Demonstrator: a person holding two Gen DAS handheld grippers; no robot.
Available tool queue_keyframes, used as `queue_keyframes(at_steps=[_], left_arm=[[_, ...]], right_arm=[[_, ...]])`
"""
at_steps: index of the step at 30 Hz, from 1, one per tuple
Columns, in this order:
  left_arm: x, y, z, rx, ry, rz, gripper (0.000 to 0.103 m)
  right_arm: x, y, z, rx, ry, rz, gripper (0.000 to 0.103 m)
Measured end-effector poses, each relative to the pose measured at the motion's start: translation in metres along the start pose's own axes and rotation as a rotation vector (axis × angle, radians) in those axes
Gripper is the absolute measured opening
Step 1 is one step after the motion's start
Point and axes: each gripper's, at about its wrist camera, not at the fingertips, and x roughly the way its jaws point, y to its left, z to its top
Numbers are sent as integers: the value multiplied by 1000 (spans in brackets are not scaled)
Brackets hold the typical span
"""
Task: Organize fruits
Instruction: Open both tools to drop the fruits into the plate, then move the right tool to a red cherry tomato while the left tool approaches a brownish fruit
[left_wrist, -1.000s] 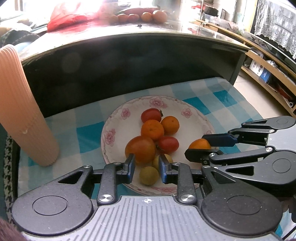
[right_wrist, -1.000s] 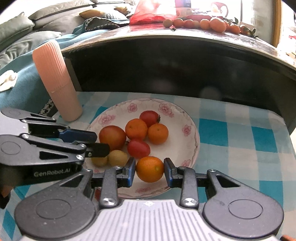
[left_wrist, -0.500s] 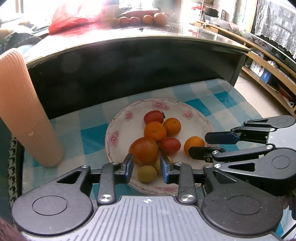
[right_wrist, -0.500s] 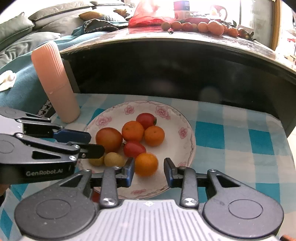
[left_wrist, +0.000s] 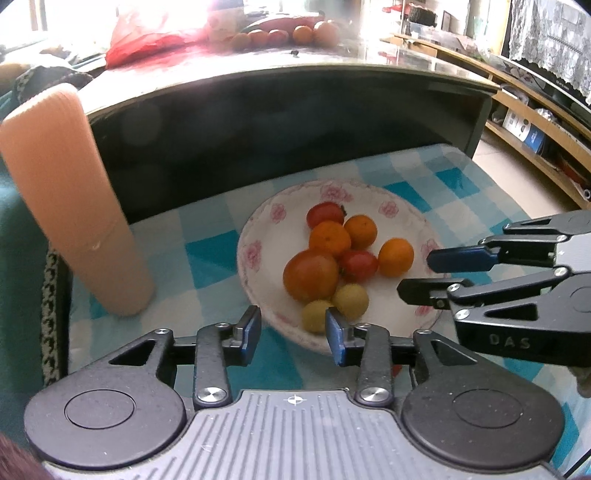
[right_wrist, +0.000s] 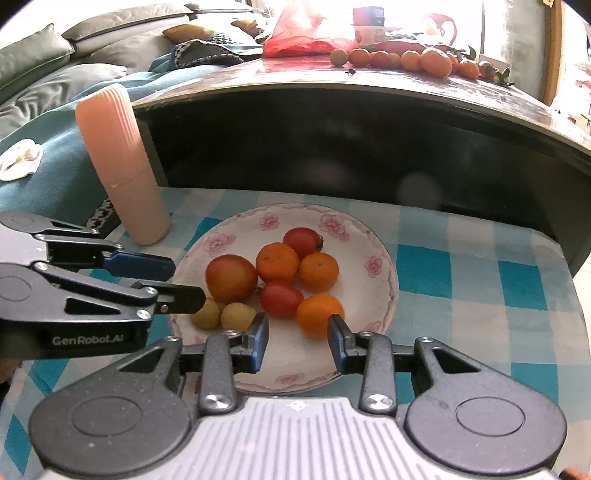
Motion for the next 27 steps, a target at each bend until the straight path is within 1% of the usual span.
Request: queue_keyframes(at_steps=[4,8,13,15,17,20,23,27], left_arm=[[-5,4,-9,17,20,1,48],[-11,11,-21,34,44,-3,52],[-7,20,-34,52,101,3,53],[-9,21,-36,64,97,5,56],[-10,23,-36,60,96,-5,56],[-9,24,-37,72,95,6,57],[-9,27,-37,66,93,17,58],[-7,29,-38,76,95,27,59]], right_arm=[[-3,7,-2,-2,7,1,50],[-8,17,-7,-3,24,6,50],[-16,31,-17,22,45,18,50],[-18,38,-20,29,53,25,50],[-19,44,-25,35,61,30,50],[-15,50,-34,54,83,33,50],[-11,50,-39,52,109,24,50],[-7,45,-40,72,115,18,50]])
